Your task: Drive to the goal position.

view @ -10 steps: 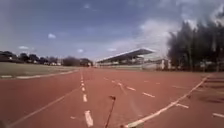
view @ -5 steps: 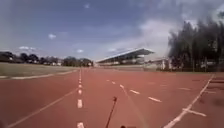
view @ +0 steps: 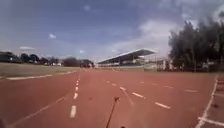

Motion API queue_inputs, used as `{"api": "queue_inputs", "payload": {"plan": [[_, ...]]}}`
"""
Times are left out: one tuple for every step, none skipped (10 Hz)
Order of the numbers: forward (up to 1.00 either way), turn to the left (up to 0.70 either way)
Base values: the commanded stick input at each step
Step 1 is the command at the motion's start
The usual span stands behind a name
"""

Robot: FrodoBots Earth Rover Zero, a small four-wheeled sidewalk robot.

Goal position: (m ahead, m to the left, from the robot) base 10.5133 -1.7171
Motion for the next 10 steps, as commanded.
{"api": "queue_inputs", "payload": {"plan": [[0.7,0.0],[0.7,0.0],[0.7,0.0],[0.7,0.0],[0.7,0.0],[0.7,0.0],[0.7,0.0],[0.7,0.0],[0.7,0.0],[0.7,0.0]]}}
